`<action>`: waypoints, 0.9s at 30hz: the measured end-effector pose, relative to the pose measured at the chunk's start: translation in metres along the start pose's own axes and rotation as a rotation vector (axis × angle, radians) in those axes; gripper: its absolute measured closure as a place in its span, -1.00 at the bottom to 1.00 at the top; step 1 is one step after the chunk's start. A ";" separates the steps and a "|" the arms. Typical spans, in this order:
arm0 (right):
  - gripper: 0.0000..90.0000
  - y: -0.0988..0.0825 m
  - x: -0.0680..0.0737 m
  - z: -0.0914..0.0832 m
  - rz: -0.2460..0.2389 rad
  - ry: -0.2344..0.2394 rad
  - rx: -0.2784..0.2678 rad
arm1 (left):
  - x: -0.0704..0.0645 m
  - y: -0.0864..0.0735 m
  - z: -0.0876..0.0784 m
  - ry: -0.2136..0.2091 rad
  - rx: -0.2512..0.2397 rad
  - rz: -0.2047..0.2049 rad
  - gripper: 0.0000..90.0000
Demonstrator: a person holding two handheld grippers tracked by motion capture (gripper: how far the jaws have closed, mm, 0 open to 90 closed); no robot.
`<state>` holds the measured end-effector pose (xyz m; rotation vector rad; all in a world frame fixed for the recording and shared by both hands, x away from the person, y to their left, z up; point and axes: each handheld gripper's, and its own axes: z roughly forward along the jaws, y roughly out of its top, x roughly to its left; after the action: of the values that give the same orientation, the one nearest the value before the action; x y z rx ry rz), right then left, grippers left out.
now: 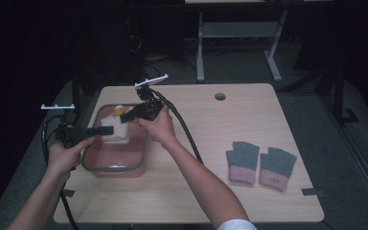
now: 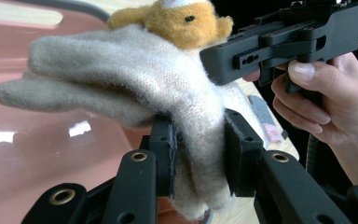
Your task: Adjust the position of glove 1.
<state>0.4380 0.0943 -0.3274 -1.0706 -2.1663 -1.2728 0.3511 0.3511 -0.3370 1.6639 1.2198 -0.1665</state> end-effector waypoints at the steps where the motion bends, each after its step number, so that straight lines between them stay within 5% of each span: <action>1: 0.87 -0.001 -0.002 0.003 0.002 0.003 0.000 | 0.002 -0.001 0.000 0.002 0.003 -0.002 0.51; 11: 0.87 -0.009 -0.019 0.023 0.034 0.018 0.027 | 0.017 -0.011 0.008 0.030 0.037 -0.046 0.51; 27: 0.86 -0.026 -0.047 0.045 0.094 -0.005 0.104 | 0.033 -0.023 0.030 0.095 0.157 -0.073 0.51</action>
<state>0.4484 0.1063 -0.3963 -1.1198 -2.1339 -1.1045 0.3622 0.3481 -0.3859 1.7809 1.3697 -0.2355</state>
